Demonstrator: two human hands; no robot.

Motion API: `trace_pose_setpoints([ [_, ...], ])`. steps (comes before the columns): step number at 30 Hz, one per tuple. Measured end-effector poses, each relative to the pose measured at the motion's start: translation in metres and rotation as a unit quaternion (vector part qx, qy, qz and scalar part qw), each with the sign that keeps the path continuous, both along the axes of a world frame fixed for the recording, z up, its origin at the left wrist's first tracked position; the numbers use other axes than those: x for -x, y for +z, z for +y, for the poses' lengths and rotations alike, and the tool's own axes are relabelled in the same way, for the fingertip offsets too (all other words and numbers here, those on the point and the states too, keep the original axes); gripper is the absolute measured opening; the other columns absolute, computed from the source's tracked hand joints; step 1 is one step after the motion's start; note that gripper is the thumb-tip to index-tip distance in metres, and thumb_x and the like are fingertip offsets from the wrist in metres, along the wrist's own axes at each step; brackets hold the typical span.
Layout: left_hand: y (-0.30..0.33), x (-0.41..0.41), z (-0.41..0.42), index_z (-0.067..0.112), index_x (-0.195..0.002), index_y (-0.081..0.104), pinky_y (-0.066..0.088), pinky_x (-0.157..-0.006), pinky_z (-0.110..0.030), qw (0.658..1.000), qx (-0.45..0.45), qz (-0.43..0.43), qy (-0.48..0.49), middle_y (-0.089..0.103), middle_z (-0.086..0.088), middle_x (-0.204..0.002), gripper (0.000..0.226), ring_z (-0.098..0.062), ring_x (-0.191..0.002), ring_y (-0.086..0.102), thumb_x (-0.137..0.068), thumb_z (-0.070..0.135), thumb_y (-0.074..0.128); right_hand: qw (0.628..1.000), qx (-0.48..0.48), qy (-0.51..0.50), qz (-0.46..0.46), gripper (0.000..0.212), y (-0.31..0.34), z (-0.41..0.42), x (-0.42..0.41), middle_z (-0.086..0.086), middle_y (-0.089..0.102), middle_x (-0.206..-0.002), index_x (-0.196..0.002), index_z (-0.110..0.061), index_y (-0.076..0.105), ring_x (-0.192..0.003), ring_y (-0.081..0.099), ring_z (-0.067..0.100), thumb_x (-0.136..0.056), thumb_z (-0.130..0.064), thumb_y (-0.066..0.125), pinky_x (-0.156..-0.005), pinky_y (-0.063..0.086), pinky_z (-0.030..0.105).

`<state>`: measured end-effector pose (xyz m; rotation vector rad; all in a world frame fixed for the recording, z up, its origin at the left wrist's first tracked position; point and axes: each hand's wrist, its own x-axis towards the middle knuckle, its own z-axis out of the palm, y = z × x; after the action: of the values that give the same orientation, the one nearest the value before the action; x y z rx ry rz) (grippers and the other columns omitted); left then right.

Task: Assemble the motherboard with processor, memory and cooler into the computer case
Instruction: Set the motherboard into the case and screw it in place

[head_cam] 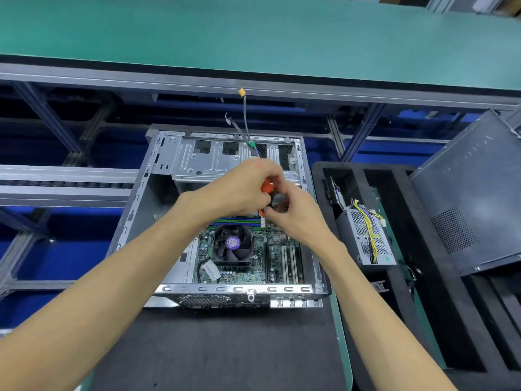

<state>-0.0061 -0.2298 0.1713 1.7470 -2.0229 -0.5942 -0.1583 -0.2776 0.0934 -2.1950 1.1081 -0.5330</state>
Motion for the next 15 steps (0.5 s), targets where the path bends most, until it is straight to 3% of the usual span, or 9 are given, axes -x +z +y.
trace_pose_setpoints([
  [3,-0.004,0.003,0.000,0.023,-0.097,0.060,0.042,-0.082,-0.028,0.998,0.015,0.021,0.058,0.050,0.003,-0.101,0.023,-0.013,-0.091,0.053,-0.079,0.026,0.074,1.000,-0.004,-0.004,0.012,0.048,0.000,0.001,-0.003,-0.017,0.065,-0.089,-0.114,-0.040,0.046,-0.071,0.060,0.001,-0.077,-0.049,0.075,-0.061,0.046,0.029],
  [5,-0.008,0.002,-0.003,0.021,-0.095,0.060,0.044,-0.078,-0.031,0.991,0.023,-0.016,0.130,0.052,0.002,-0.098,0.028,-0.017,-0.087,0.055,-0.079,0.038,0.075,0.999,0.010,-0.029,0.025,0.044,-0.002,0.003,-0.004,-0.015,0.061,-0.080,-0.096,-0.033,0.045,-0.070,0.058,0.002,-0.075,-0.057,0.076,-0.057,0.042,0.028],
  [7,-0.007,0.001,-0.002,0.020,-0.087,0.062,0.042,-0.070,-0.030,0.989,0.015,-0.039,0.145,0.057,0.005,-0.087,0.020,-0.018,-0.083,0.058,-0.081,0.036,0.073,0.999,0.012,-0.035,0.024,0.044,-0.004,0.003,-0.004,-0.018,0.060,-0.081,-0.093,-0.035,0.044,-0.073,0.058,0.000,-0.074,-0.057,0.077,-0.059,0.042,0.027],
  [9,-0.002,0.000,-0.003,0.021,-0.085,0.067,0.041,-0.072,-0.027,0.996,-0.006,-0.041,0.084,0.058,0.007,-0.086,0.005,-0.017,-0.087,0.058,-0.082,0.019,0.070,0.999,0.013,-0.020,0.024,0.040,-0.004,0.002,-0.003,-0.019,0.059,-0.087,-0.098,-0.037,0.045,-0.076,0.059,0.002,-0.077,-0.052,0.076,-0.065,0.047,0.030],
  [12,0.003,0.003,-0.001,0.020,-0.093,0.070,0.042,-0.083,-0.025,0.999,-0.022,-0.038,-0.010,0.055,0.007,-0.095,0.026,-0.015,-0.094,0.055,-0.079,0.000,0.060,1.000,0.004,-0.007,0.009,0.029,-0.002,0.000,0.000,-0.016,0.062,-0.083,-0.097,-0.042,0.047,-0.074,0.060,0.004,-0.079,-0.045,0.069,-0.065,0.050,0.034],
  [15,-0.002,0.006,0.001,0.022,-0.103,0.060,0.046,-0.082,-0.033,0.999,0.008,-0.021,0.044,0.049,0.002,-0.106,0.024,-0.018,-0.092,0.055,-0.083,0.028,0.070,1.000,-0.004,-0.017,0.004,0.033,-0.002,0.001,-0.001,-0.018,0.061,-0.073,-0.095,-0.040,0.048,-0.067,0.059,0.000,-0.074,-0.056,0.068,-0.055,0.041,0.027],
])
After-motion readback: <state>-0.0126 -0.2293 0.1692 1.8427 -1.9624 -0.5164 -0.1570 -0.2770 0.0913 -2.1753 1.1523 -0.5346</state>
